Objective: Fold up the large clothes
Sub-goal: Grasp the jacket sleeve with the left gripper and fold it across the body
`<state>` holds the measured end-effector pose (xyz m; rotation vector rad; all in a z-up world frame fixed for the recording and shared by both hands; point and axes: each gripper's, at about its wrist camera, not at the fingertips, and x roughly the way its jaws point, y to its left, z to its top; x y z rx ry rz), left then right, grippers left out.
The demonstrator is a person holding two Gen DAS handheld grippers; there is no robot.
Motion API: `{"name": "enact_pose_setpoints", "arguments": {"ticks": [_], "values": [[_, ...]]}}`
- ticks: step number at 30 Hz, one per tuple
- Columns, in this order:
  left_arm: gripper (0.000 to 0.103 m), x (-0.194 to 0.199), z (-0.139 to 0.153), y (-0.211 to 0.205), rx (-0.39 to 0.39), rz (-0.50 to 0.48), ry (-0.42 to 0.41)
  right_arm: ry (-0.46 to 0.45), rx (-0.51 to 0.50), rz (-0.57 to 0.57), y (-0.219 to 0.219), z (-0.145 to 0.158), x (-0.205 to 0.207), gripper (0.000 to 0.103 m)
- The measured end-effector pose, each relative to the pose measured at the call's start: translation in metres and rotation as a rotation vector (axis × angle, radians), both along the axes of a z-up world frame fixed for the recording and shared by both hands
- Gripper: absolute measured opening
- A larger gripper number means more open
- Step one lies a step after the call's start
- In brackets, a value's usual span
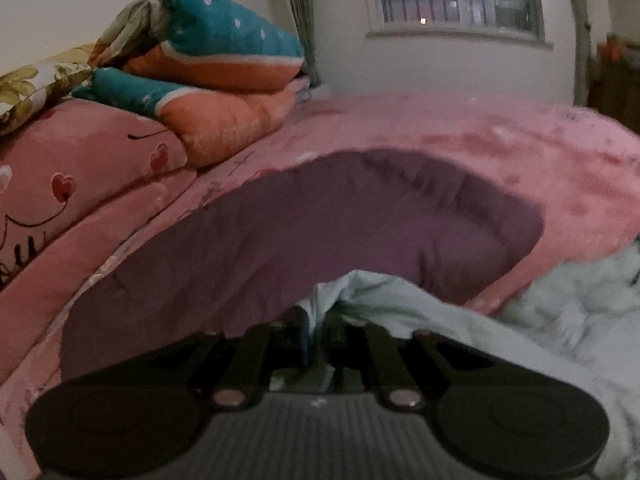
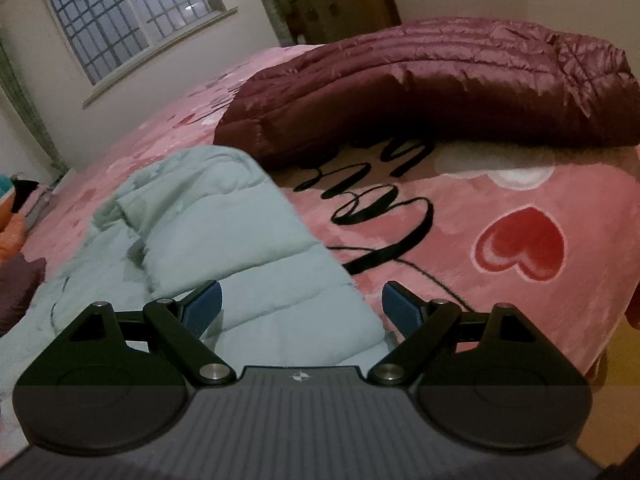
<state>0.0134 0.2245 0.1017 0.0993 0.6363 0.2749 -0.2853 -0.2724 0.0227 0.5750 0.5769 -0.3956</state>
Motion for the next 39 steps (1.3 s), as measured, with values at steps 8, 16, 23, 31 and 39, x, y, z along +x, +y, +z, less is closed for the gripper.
{"name": "enact_pose_setpoints", "arguments": {"ticks": [8,16,23,31,39], "values": [[0.061,-0.026,0.010,0.007,0.008,-0.014,0.001,-0.030,0.015,-0.062,-0.013,0.002,-0.010,0.103],[0.076,-0.088,0.052,-0.020,-0.018,-0.131,-0.094,-0.073,0.046,-0.077,-0.020,0.004,-0.024,0.103],[0.085,-0.146,0.066,-0.113,-0.110,-0.411,-0.117,-0.091,0.093,-0.119,-0.036,0.002,-0.039,0.103],[0.085,-0.189,0.040,-0.248,-0.304,-0.739,-0.001,-0.155,0.135,-0.184,-0.052,0.002,-0.061,0.103],[0.083,-0.203,-0.014,-0.362,-0.438,-0.914,0.165,-0.199,0.172,-0.205,-0.064,-0.001,-0.077,0.103]]}}
